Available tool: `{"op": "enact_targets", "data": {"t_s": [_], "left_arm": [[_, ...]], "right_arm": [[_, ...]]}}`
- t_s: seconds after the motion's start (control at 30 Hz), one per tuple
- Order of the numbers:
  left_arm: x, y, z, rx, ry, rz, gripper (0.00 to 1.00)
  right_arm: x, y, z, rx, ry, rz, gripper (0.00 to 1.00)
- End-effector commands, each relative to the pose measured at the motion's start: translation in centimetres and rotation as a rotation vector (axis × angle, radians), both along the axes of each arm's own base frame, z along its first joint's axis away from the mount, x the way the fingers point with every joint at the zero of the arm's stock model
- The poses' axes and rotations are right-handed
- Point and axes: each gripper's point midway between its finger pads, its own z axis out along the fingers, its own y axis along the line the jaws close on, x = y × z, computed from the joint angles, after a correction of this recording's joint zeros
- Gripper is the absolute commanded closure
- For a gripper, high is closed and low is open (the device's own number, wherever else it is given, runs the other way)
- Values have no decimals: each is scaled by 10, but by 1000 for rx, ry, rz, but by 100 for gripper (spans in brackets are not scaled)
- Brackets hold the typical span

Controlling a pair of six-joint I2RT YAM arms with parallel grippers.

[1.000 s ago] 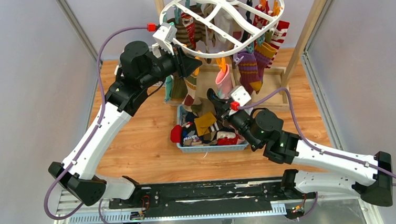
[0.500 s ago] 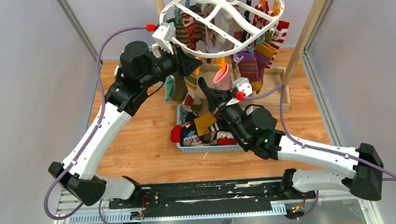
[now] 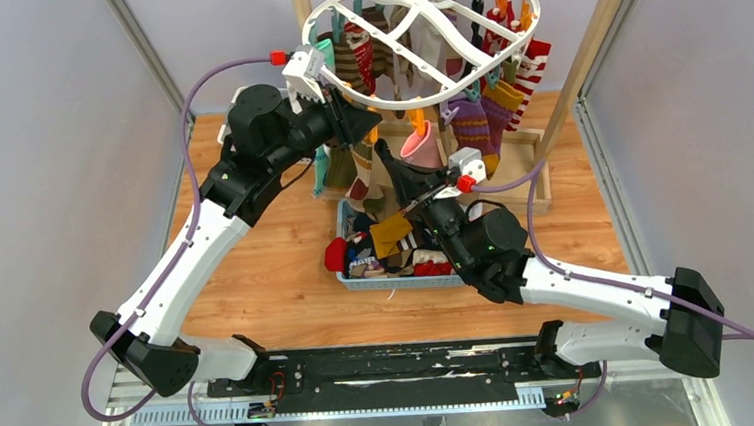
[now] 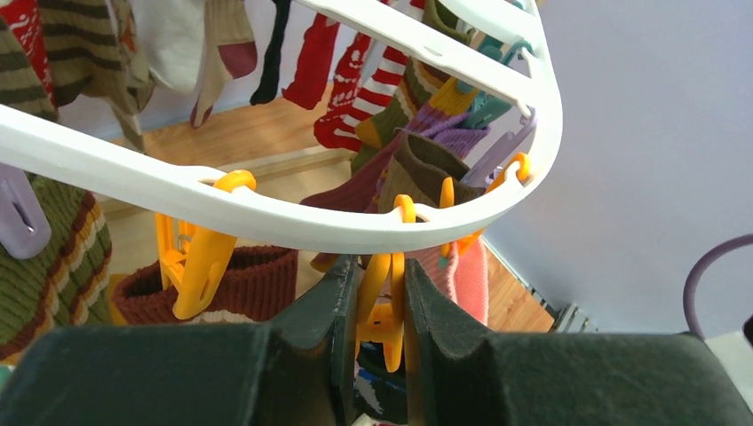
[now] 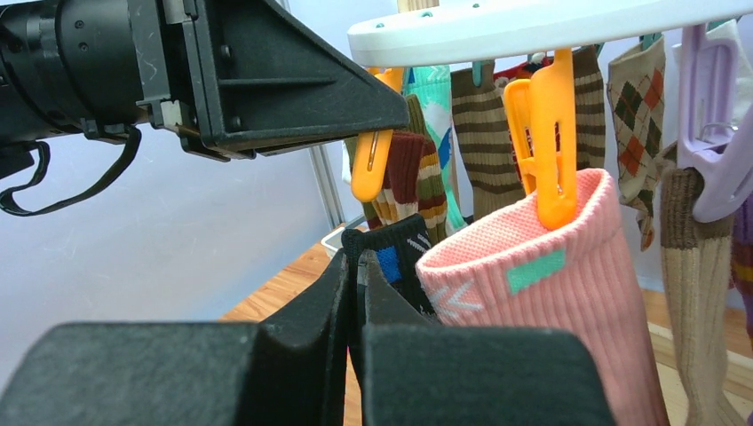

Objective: Clip the socks to the hanger
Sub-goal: Clamp the sock onto the hanger.

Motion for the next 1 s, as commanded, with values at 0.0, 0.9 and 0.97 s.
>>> {"op": "enact_targets", "data": {"t_s": [0.0,0.9,0.97], "left_arm": [[24,27,-17,26,58,175,100],[29,26,-13,4,45,184,100],[29,27,-13,5,43,187,100]], "right_arm": [[4,-7,12,61,-21,-23,100],[11,-4,39,113,-72,-55,100],[11,-3,41,114,-74,-52,100]]}}
